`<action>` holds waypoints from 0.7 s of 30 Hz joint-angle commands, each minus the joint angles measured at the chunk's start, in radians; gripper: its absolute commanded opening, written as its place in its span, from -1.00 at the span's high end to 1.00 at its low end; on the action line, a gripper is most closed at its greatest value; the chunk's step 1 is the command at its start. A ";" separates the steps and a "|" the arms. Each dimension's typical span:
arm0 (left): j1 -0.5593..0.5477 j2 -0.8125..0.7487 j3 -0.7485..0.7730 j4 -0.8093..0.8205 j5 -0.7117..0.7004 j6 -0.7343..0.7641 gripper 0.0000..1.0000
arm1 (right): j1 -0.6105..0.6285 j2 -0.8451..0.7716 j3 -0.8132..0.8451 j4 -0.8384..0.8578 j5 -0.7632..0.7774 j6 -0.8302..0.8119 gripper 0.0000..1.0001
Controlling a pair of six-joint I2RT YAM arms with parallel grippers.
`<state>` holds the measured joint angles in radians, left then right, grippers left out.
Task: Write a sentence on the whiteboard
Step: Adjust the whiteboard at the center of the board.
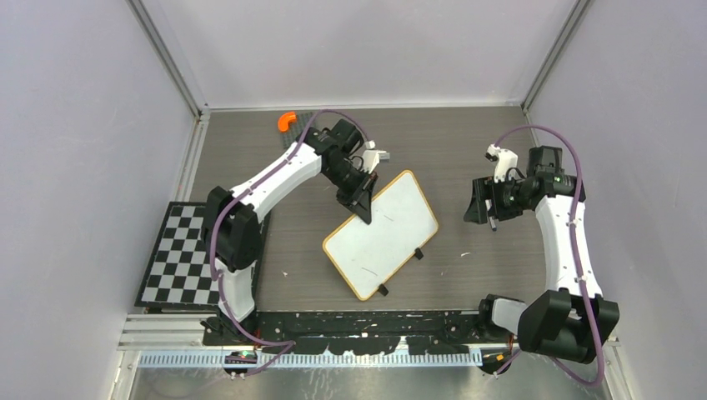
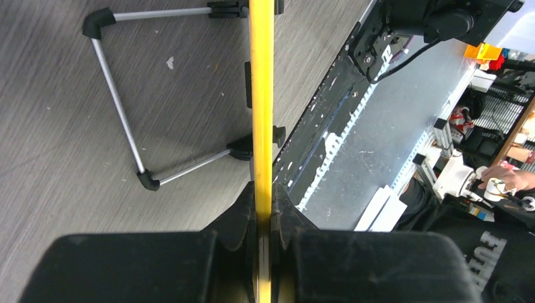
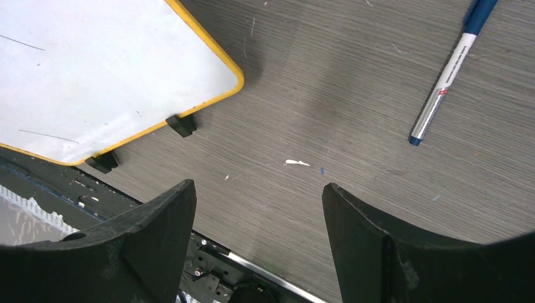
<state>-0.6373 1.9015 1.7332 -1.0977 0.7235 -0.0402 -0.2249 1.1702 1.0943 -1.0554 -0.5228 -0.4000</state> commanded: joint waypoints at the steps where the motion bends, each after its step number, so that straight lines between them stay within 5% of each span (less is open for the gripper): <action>1: 0.000 -0.069 0.041 -0.049 0.001 -0.033 1.00 | -0.005 0.015 0.033 -0.013 -0.021 -0.022 -0.56; 21: -0.004 -0.150 -0.110 0.008 -0.103 -0.061 0.92 | -0.022 0.103 0.062 -0.005 0.088 -0.034 -0.55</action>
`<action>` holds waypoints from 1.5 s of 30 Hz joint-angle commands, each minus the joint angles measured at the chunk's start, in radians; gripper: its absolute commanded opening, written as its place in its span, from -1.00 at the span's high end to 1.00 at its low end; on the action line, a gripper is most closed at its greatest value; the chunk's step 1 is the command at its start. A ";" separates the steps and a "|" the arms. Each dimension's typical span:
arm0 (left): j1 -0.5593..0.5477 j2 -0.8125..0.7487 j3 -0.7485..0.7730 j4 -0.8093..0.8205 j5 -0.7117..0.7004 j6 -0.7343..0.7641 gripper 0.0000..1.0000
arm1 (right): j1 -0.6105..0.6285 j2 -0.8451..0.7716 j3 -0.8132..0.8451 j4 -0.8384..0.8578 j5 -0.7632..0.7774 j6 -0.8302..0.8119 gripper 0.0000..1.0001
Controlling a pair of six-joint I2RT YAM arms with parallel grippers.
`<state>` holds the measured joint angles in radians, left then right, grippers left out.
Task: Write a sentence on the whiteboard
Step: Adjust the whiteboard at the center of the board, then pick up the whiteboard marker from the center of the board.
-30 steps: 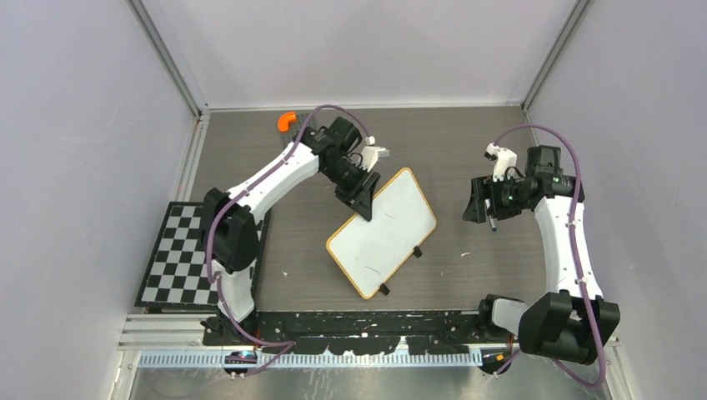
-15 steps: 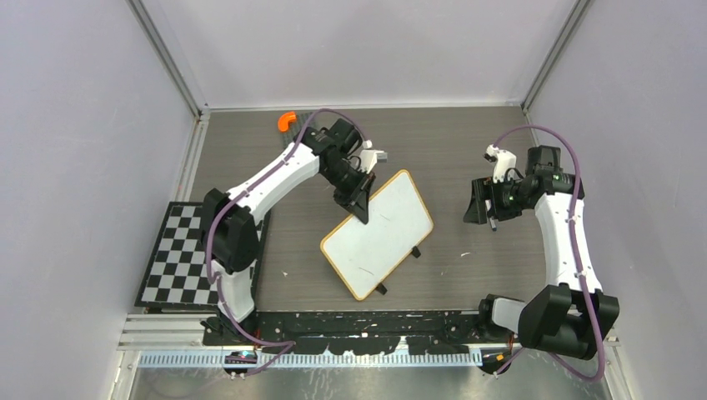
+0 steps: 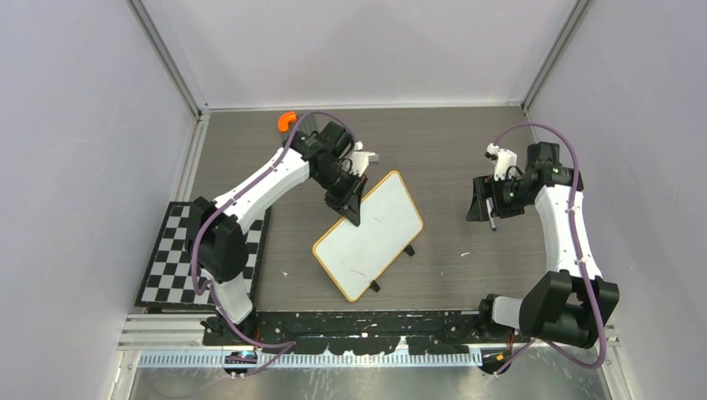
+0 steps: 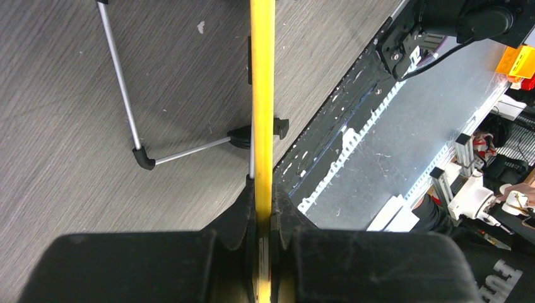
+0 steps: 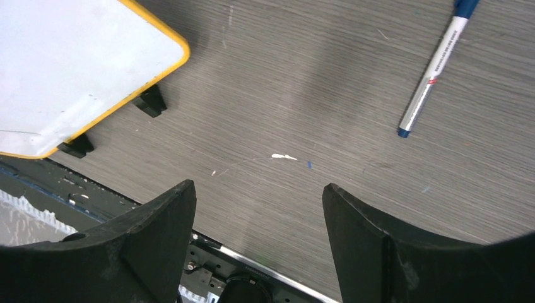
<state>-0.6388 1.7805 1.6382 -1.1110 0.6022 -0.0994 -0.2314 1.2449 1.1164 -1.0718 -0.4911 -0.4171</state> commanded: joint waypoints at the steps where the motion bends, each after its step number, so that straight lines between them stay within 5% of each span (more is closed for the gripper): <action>1: -0.004 -0.031 -0.016 0.020 0.020 0.005 0.84 | -0.018 0.039 0.038 0.019 0.070 -0.016 -0.55; 10: 0.009 -0.092 0.102 -0.030 -0.061 0.070 -0.52 | -0.020 0.204 -0.001 0.206 0.293 -0.009 -0.34; 16: 0.074 -0.202 0.113 0.047 -0.121 0.064 -0.97 | -0.021 0.353 0.015 0.306 0.378 0.002 -0.19; 29: 0.133 -0.405 -0.048 0.166 -0.213 0.077 -1.00 | -0.019 0.550 0.013 0.445 0.412 0.013 0.13; 34: 0.133 -0.417 -0.083 0.168 -0.251 0.084 -0.99 | -0.014 0.586 -0.019 0.481 0.423 -0.008 0.49; 38: 0.133 -0.418 -0.095 0.172 -0.245 0.091 -1.00 | -0.015 0.584 0.005 0.443 0.402 -0.017 0.97; 45: 0.133 -0.412 -0.006 0.079 -0.175 0.213 -1.00 | -0.008 0.393 0.153 0.214 0.202 -0.017 0.99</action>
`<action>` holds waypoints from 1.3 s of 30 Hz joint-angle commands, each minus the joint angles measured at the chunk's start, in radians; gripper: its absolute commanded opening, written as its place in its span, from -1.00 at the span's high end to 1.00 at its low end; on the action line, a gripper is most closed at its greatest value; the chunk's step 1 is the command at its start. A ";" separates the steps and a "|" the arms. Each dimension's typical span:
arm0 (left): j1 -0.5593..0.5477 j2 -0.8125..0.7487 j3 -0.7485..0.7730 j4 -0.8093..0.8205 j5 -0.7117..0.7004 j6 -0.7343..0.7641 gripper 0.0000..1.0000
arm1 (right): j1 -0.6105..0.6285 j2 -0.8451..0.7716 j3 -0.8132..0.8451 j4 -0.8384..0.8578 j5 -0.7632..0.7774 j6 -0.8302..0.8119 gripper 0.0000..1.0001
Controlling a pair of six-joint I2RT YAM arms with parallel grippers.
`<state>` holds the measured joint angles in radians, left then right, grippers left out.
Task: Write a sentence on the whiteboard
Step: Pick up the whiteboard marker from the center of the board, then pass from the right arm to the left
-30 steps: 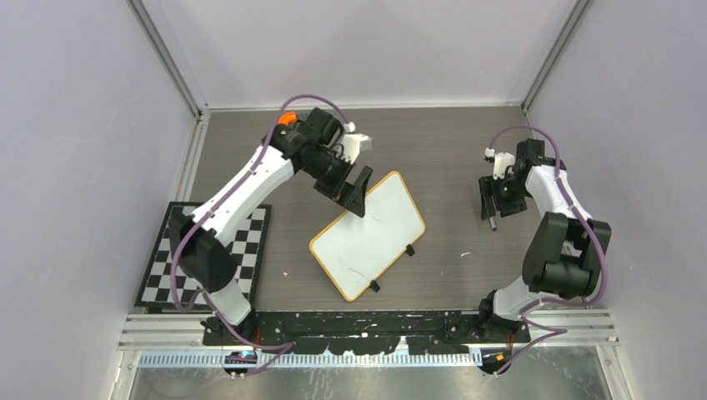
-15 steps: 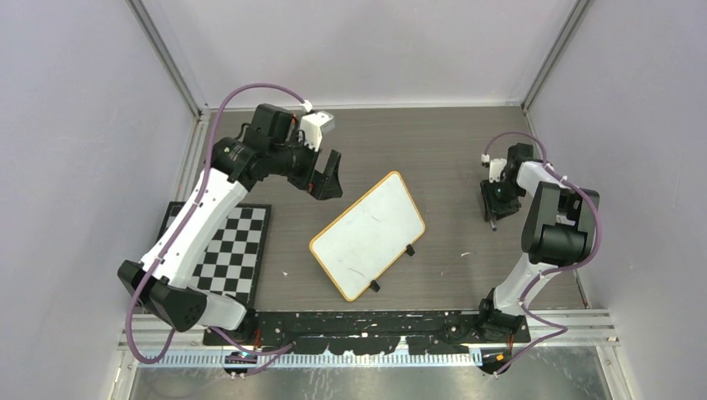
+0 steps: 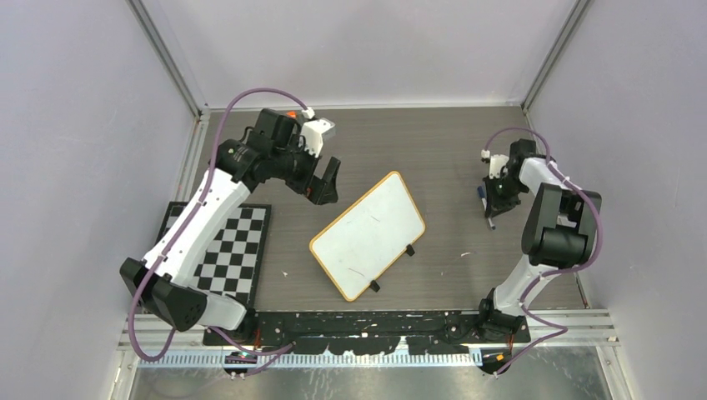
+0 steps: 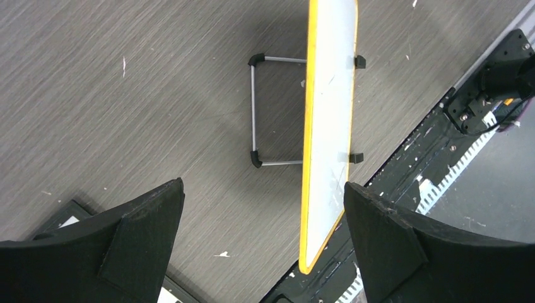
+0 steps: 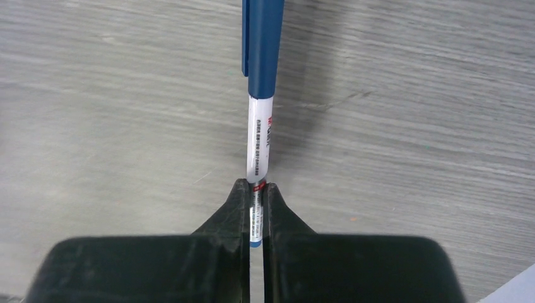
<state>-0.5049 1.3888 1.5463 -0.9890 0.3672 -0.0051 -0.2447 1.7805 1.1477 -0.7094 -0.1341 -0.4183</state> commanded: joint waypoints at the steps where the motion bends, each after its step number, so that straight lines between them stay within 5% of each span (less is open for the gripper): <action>1: -0.001 -0.012 0.120 -0.083 0.093 0.148 -0.99 | 0.014 -0.171 0.156 -0.201 -0.194 -0.016 0.99; 9: -0.002 -0.066 0.164 -0.087 0.195 0.326 -0.99 | 0.234 -0.399 0.333 -0.428 -0.424 0.102 0.99; 13: -0.042 -0.116 0.191 -0.059 0.202 0.535 -0.99 | 0.378 -0.462 0.371 -0.472 -0.523 0.154 0.99; 25: -0.481 -0.193 0.053 0.070 -0.134 1.367 -0.85 | 0.650 -0.496 0.370 -0.556 -0.830 0.233 0.99; 31: -0.595 -0.138 0.027 0.085 -0.220 1.521 -0.63 | 0.712 -0.499 0.321 -0.538 -0.894 0.270 1.00; 39: -0.643 -0.100 -0.057 0.181 -0.314 1.545 -0.28 | 0.791 -0.494 0.325 -0.583 -0.900 0.231 0.99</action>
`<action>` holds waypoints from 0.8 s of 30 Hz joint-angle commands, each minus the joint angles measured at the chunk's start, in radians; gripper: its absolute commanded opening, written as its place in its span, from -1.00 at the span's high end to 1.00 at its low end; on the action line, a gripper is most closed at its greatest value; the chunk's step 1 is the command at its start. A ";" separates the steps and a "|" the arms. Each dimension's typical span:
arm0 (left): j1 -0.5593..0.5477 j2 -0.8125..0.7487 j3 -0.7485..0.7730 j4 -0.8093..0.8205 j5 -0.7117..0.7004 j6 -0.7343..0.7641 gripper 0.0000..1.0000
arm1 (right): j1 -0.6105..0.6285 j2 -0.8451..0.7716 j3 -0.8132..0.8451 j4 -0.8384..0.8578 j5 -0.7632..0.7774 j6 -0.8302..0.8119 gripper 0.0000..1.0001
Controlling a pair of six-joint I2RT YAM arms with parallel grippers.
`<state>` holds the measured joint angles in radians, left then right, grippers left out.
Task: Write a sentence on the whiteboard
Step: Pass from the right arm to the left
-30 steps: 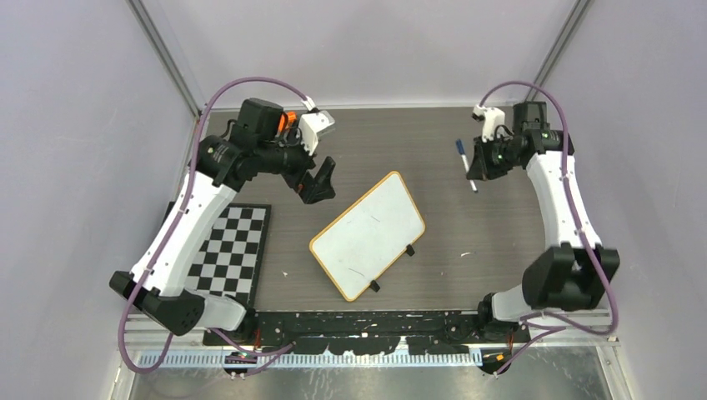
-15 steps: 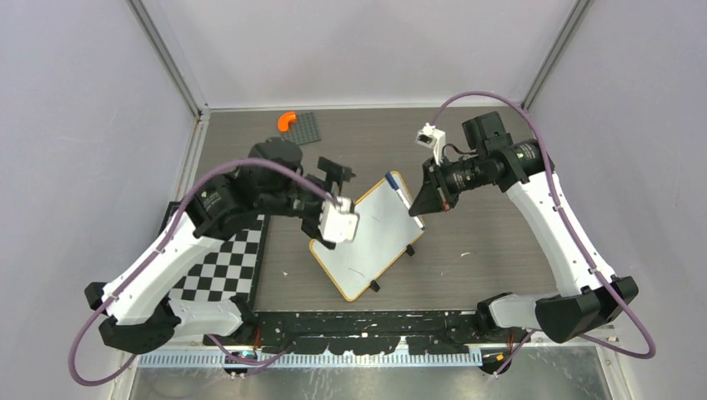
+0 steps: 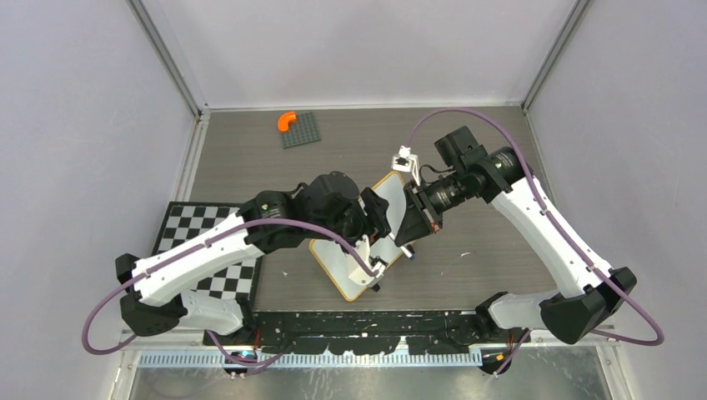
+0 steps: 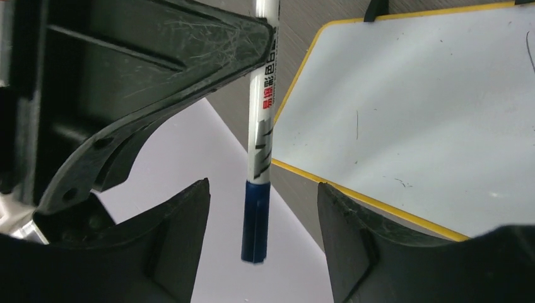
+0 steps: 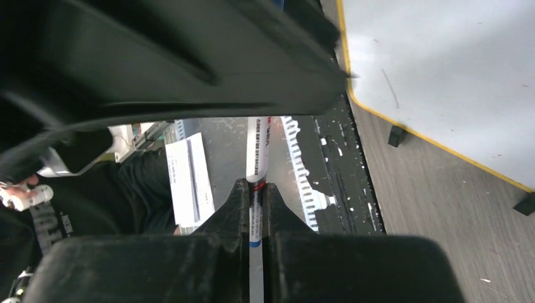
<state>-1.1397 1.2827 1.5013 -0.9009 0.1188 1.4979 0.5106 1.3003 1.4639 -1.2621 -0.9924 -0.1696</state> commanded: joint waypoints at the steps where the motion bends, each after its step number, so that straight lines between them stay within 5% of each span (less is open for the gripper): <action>1: -0.008 0.010 -0.012 0.099 -0.074 0.027 -0.21 | 0.046 -0.013 0.010 -0.039 -0.041 -0.025 1.00; 4: -0.008 0.015 -0.009 0.102 -0.093 -0.015 0.01 | 0.058 -0.012 0.016 -0.065 -0.041 -0.053 0.99; 8: -0.008 -0.006 -0.009 0.070 -0.077 -0.083 0.55 | 0.060 -0.016 0.027 -0.047 -0.024 -0.043 0.95; 11: -0.008 -0.015 0.007 0.018 -0.057 -0.184 0.99 | 0.045 -0.019 0.072 -0.006 0.037 -0.011 0.13; 13: -0.005 -0.009 0.025 -0.007 -0.065 -0.296 1.00 | 0.002 -0.016 0.125 0.020 0.067 0.025 -0.35; 15: 0.001 0.005 0.051 -0.030 -0.100 -0.439 1.00 | -0.073 -0.009 0.189 0.021 0.035 0.032 -0.51; 20: 0.107 0.018 0.149 -0.131 -0.021 -0.747 1.00 | -0.168 -0.003 0.243 -0.024 -0.022 0.008 -0.58; 24: 0.181 -0.016 0.139 -0.124 0.042 -0.846 1.00 | -0.164 -0.009 0.197 -0.033 -0.080 0.004 -0.58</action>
<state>-1.0111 1.3071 1.6176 -0.9924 0.0860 0.8589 0.3382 1.3022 1.6783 -1.2736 -0.9939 -0.1581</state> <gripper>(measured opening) 0.161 0.789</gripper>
